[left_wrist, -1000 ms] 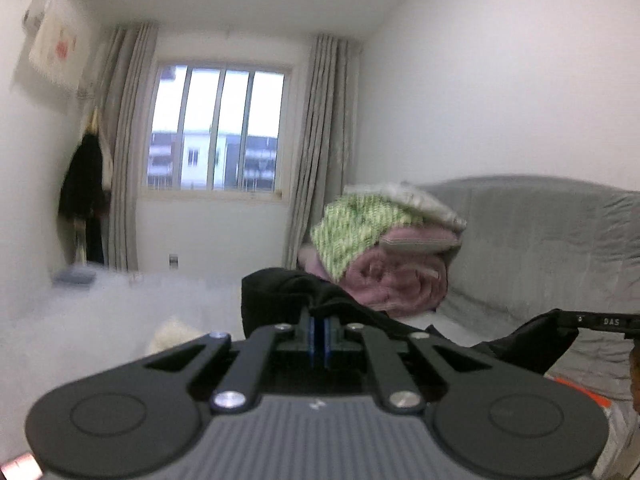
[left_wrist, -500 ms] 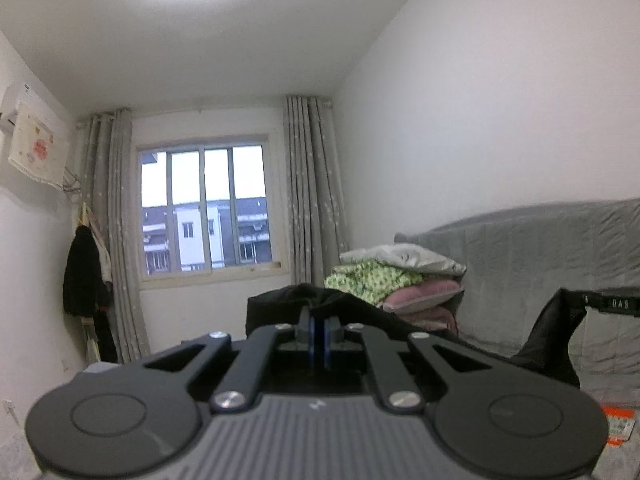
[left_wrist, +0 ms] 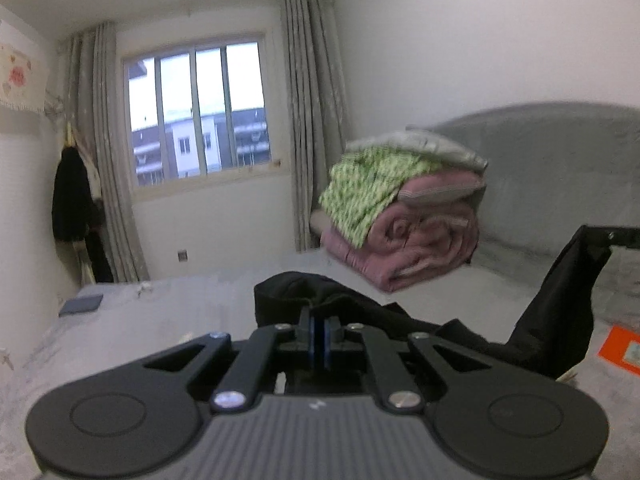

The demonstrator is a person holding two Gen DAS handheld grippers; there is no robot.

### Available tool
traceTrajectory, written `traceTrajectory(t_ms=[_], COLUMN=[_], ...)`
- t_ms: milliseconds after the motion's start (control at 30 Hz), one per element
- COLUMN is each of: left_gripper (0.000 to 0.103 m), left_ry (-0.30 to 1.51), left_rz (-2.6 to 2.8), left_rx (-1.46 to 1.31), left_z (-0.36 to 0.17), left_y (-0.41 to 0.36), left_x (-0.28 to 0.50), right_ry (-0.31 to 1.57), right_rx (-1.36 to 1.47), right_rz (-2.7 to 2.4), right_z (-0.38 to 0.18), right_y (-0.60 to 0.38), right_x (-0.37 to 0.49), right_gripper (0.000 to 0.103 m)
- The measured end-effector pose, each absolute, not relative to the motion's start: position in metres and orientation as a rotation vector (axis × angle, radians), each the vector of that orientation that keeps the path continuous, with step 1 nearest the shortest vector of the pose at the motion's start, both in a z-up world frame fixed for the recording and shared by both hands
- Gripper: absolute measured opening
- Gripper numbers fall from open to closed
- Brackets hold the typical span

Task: Fold clothes
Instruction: 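Lift the black garment high with both grippers and shake it out, then lay the black garment flat on the bed with both grippers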

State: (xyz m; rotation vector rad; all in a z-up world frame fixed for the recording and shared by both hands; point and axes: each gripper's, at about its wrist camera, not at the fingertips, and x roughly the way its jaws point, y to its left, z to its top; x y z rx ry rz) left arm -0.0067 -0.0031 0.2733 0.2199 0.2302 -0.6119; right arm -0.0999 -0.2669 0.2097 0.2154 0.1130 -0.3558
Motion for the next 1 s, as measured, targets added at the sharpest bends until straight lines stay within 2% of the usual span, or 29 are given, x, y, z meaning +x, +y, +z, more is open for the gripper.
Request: traceTrajectory(t_ms=[633,933,1000], left_gripper=[0.004,0.005,0.009], left_ry=[0.455,0.546,0.566], left_rz=[-0.507,-0.448,-0.434], left_rx=[0.253,0.233,0.229], left_z=[0.152,0.109,0.099], left_y=[-0.067,-0.071,-0.073], left_x=[0.174,0.209,0.216], right_ry=[0.299,0.383,0.399], right_rx=[0.313,0.369,0.378], right_rz=[-0.443,-0.403,-0.398], right_z=[0.1,0.041,0.034], right_y=[-0.325,-0.333,-0.334], right_x=[0.049,0.091,0.096], right_gripper=[0.002,0.003,0.005])
